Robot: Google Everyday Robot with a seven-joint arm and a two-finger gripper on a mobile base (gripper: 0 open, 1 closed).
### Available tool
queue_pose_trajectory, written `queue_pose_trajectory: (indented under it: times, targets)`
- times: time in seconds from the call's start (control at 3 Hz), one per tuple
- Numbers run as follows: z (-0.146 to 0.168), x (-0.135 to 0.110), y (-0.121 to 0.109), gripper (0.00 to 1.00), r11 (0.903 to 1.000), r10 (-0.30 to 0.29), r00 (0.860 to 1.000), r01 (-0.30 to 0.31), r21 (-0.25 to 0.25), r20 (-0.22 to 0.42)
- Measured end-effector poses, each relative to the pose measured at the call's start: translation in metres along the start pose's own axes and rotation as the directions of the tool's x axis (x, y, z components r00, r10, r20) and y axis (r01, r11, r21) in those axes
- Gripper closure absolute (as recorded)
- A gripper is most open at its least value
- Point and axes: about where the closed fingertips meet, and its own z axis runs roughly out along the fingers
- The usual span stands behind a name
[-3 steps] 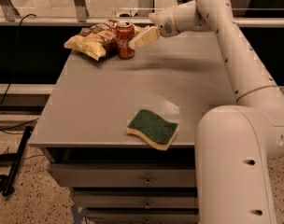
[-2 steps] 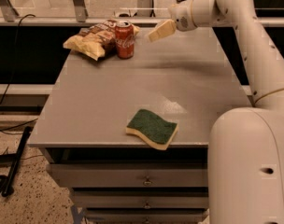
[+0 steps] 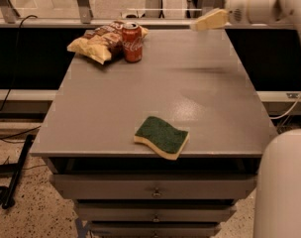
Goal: Move coke can near brown chip bag
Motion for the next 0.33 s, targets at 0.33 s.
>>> queue_pose_trajectory:
  times: [0.33]
  targets:
    - [-0.0094,0.0030,-0.0107,0.00,0.9995,0.009,1.000,-0.010,0.031,0.009]
